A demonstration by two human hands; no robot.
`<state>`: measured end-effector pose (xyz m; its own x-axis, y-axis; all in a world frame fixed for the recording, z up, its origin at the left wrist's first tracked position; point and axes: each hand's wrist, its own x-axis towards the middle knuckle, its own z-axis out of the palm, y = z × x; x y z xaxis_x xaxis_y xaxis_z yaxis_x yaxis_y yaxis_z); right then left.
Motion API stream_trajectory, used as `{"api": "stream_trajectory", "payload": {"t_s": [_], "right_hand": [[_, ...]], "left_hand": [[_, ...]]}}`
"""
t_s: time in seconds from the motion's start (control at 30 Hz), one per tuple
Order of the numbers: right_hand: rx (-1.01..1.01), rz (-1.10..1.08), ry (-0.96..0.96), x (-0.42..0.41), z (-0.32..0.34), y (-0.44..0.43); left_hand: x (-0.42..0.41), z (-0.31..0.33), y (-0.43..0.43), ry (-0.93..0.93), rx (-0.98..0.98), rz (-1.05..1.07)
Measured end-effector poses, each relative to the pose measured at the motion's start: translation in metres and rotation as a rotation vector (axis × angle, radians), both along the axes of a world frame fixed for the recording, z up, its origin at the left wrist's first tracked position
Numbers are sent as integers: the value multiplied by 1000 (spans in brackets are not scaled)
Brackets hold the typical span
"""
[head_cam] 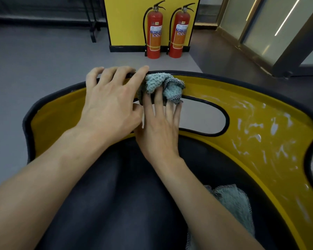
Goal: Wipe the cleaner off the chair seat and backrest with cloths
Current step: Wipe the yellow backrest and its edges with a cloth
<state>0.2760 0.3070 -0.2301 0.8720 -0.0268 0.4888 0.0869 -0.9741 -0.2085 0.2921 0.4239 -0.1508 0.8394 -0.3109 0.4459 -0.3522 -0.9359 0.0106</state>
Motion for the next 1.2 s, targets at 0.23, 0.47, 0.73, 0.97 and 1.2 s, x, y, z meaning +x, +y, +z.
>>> {"api": "stream_trajectory", "payload": {"t_s": [0.23, 0.47, 0.73, 0.97, 1.2], "right_hand": [[174, -298, -9, -13, 7, -52], [423, -224, -166, -7, 18, -25], [241, -114, -131, 5, 26, 28], [90, -232, -94, -3, 17, -36], [151, -209, -117, -4, 14, -34]], "left_hand": [[-1, 1, -1, 2, 23, 2], [0, 0, 0, -2, 28, -1], [-2, 3, 0, -2, 15, -8], [-3, 4, -1, 9, 41, 3], [-2, 2, 0, 1, 51, 1]]}}
